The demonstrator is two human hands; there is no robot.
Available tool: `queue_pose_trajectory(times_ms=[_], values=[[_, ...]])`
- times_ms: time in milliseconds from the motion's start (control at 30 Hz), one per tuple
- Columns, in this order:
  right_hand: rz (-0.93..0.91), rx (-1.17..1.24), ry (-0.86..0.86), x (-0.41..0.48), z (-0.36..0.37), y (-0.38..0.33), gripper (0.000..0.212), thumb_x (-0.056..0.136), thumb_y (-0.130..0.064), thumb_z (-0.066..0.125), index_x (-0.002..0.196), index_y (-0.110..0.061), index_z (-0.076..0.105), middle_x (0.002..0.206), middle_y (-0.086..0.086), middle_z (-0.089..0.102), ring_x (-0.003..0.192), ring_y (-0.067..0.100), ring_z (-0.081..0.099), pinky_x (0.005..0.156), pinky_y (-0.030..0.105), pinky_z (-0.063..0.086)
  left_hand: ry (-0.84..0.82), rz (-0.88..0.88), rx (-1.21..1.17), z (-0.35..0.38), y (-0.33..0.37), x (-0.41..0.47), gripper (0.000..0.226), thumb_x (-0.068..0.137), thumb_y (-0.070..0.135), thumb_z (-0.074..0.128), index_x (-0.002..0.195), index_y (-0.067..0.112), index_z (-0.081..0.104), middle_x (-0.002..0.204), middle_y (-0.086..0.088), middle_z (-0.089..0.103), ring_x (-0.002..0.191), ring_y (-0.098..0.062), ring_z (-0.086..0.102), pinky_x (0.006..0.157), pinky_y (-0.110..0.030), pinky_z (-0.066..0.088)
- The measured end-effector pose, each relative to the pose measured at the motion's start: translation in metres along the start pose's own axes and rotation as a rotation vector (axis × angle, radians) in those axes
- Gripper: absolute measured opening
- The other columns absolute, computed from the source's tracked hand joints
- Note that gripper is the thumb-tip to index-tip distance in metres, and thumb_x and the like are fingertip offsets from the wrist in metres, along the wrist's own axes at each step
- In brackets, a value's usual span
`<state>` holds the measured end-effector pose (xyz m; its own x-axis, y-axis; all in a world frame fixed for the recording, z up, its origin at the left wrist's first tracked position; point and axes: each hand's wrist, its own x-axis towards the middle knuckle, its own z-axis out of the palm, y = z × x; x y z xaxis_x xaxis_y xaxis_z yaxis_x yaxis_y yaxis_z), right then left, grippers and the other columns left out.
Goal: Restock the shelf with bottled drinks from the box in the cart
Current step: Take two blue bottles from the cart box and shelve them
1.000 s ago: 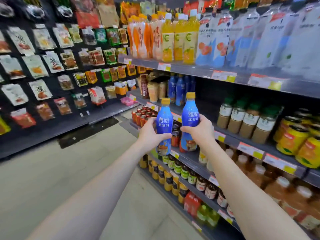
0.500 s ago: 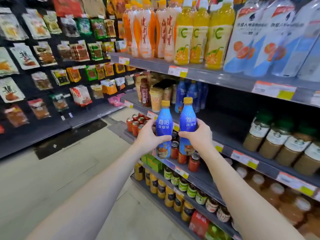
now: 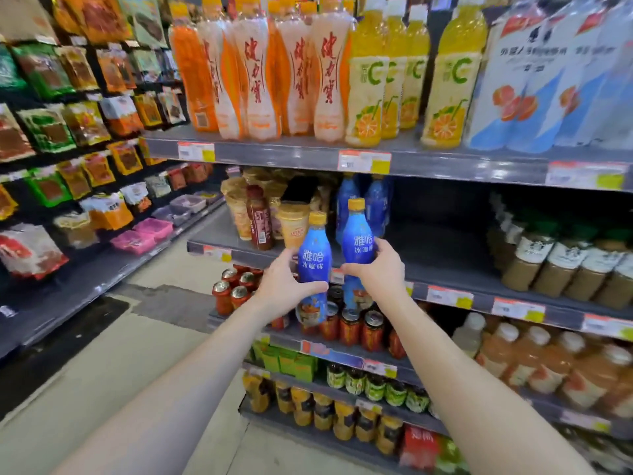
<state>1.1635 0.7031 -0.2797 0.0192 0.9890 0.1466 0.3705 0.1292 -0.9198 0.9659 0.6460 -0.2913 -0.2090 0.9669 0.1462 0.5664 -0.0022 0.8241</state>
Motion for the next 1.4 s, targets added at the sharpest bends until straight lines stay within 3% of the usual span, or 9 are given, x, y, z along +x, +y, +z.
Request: queue_pose_trajectory(times_ms=[67,200,333,533,667,933,1100,1233,1400], values=[[0.019,-0.003,0.036,0.007,0.006,-0.005,0.077,0.065,-0.024,0.093,0.133,-0.02,0.058,0.114,-0.004,0.069,0.103,0.015,0.066,0.088,0.031,0.053,-0.047,0.004,-0.043,-0.004,-0.006,0.012,0.08,0.069,0.031,0.096,0.134,0.024,0.049,0.123,0.006,0.067,0.095,-0.006,0.07,0.07,-0.014,0.054],[0.016,0.005,0.105,0.022,0.02,-0.011,0.075,0.063,-0.027,0.095,0.129,-0.02,0.059,0.116,-0.003,0.071,0.102,0.016,0.068,0.093,0.037,0.056,-0.089,0.027,-0.1,-0.006,-0.014,0.035,0.086,0.068,0.031,0.096,0.139,0.021,0.049,0.121,0.002,0.07,0.094,-0.011,0.073,0.081,-0.033,0.061],[-0.011,-0.022,0.097,0.038,0.032,-0.017,0.074,0.065,-0.023,0.093,0.131,-0.02,0.06,0.119,-0.003,0.07,0.104,0.016,0.067,0.09,0.031,0.053,-0.08,0.05,-0.141,-0.007,-0.015,0.052,0.08,0.067,0.027,0.097,0.133,0.026,0.052,0.112,0.006,0.072,0.089,0.0,0.071,0.074,-0.019,0.057],[-0.016,-0.02,0.127,0.06,0.048,-0.025,0.074,0.066,-0.027,0.093,0.133,-0.019,0.06,0.116,-0.003,0.071,0.1,0.014,0.065,0.081,0.025,0.046,-0.105,0.071,-0.147,-0.012,-0.021,0.071,0.087,0.068,0.032,0.096,0.14,0.024,0.048,0.119,0.005,0.069,0.097,-0.005,0.069,0.077,-0.023,0.058],[-0.04,0.015,0.19,0.074,0.058,-0.027,0.062,0.069,-0.03,0.092,0.122,-0.019,0.063,0.104,-0.009,0.069,0.097,0.014,0.067,0.083,0.03,0.054,-0.111,0.064,-0.139,-0.018,-0.032,0.081,0.093,0.058,0.05,0.095,0.137,0.03,0.05,0.12,0.009,0.07,0.105,-0.009,0.07,0.09,-0.04,0.061],[-0.022,0.034,0.223,0.099,0.077,-0.018,0.078,0.074,-0.024,0.09,0.143,-0.02,0.052,0.117,-0.007,0.065,0.102,0.011,0.06,0.092,0.033,0.052,-0.111,0.057,-0.161,-0.025,-0.038,0.093,0.086,0.058,0.049,0.094,0.132,0.036,0.052,0.118,0.011,0.071,0.103,-0.005,0.07,0.091,-0.042,0.061],[-0.017,0.034,0.236,0.104,0.087,-0.004,0.076,0.075,-0.025,0.089,0.142,-0.022,0.053,0.119,-0.007,0.068,0.104,0.014,0.064,0.085,0.027,0.048,-0.126,0.071,-0.17,-0.023,-0.036,0.101,0.091,0.062,0.044,0.096,0.139,0.03,0.051,0.119,0.01,0.071,0.106,-0.006,0.07,0.088,-0.041,0.062],[-0.062,0.02,0.206,0.106,0.089,0.001,0.076,0.078,-0.025,0.087,0.144,-0.021,0.051,0.121,-0.005,0.068,0.091,0.001,0.064,0.084,0.023,0.05,-0.13,0.094,-0.17,-0.019,-0.034,0.103,0.089,0.066,0.036,0.096,0.142,0.027,0.051,0.124,0.01,0.069,0.111,-0.004,0.067,0.089,-0.032,0.06],[-0.063,-0.018,0.215,0.11,0.092,0.005,0.079,0.081,-0.024,0.086,0.148,-0.019,0.045,0.119,-0.005,0.065,0.074,-0.015,0.053,0.066,0.004,0.039,-0.122,0.106,-0.177,-0.017,-0.033,0.105,0.089,0.067,0.033,0.096,0.143,0.026,0.051,0.126,0.011,0.068,0.113,-0.003,0.065,0.09,-0.031,0.06]])
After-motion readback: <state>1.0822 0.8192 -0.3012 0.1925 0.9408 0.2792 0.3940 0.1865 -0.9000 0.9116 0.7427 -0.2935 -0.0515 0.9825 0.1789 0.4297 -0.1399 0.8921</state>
